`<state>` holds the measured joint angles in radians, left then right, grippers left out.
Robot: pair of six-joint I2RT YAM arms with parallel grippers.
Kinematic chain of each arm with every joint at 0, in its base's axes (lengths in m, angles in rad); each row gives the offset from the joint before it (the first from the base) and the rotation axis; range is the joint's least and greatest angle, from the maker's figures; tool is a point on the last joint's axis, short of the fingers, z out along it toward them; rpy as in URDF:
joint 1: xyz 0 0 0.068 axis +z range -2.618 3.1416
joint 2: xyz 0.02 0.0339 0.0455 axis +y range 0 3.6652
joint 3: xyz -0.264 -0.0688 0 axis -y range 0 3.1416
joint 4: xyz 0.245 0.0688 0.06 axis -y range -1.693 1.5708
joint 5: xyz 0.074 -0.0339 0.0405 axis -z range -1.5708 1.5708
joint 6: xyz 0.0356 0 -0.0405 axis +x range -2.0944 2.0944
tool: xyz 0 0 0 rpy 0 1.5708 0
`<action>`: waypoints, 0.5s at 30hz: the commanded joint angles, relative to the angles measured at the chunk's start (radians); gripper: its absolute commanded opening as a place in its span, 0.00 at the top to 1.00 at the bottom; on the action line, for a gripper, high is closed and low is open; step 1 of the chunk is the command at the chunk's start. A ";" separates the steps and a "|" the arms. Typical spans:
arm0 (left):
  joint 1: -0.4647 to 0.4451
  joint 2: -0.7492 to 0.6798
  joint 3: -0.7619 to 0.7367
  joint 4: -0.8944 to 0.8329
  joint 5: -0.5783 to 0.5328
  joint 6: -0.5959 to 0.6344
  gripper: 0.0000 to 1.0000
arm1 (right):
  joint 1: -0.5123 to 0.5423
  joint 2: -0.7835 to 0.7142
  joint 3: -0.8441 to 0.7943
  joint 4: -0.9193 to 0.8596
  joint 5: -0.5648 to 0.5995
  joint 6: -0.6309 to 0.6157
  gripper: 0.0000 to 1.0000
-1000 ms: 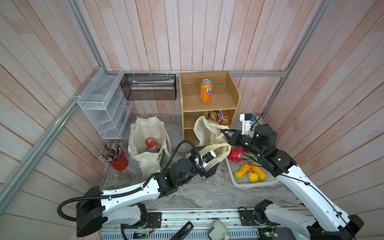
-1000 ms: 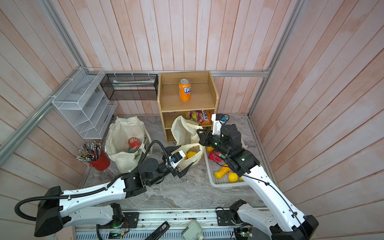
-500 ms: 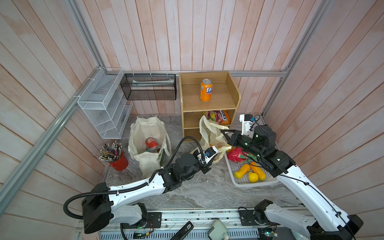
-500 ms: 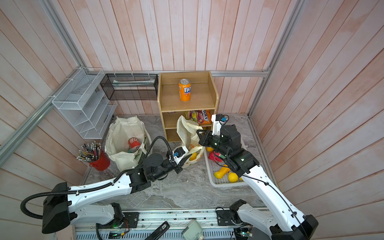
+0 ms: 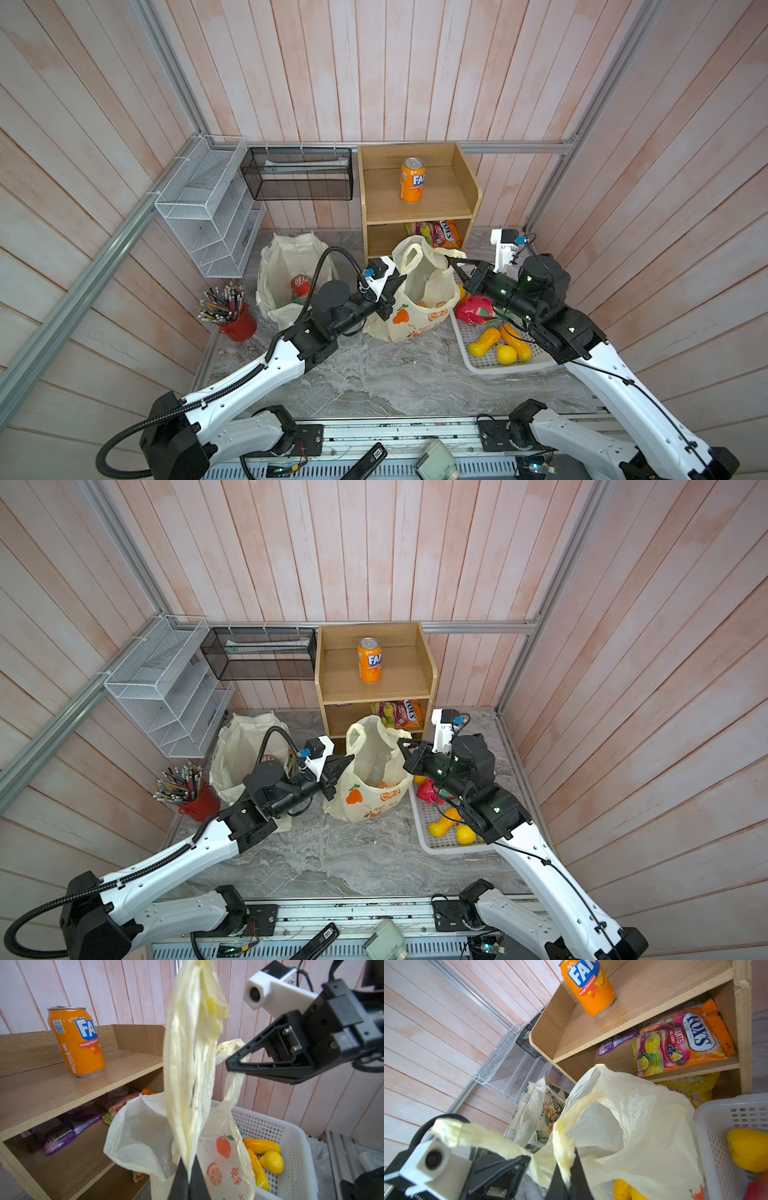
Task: Place the mixed food into the grocery bags and tie them
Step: 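Raise the gathered handles with the left gripper toward the right gripper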
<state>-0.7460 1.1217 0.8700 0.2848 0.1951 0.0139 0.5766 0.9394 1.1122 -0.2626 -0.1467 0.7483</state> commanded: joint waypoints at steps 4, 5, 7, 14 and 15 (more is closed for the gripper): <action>0.120 0.013 0.049 0.033 0.295 -0.184 1.00 | 0.101 -0.010 0.067 -0.044 0.104 0.018 0.94; 0.130 0.020 0.053 0.031 0.322 -0.192 1.00 | 0.109 -0.006 0.069 -0.047 0.110 0.017 0.84; 0.156 0.035 0.052 0.046 0.386 -0.218 1.00 | 0.111 0.003 0.080 -0.067 0.134 0.009 0.63; 0.226 0.085 0.045 0.108 0.559 -0.309 1.00 | 0.009 0.069 0.251 -0.229 0.208 -0.170 0.41; 0.227 0.088 0.048 0.106 0.569 -0.309 1.00 | -0.030 0.077 0.279 -0.240 0.177 -0.192 0.40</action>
<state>-0.5251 1.2011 0.8948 0.3408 0.6514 -0.2497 0.6106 1.0039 1.3178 -0.4263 0.0170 0.6548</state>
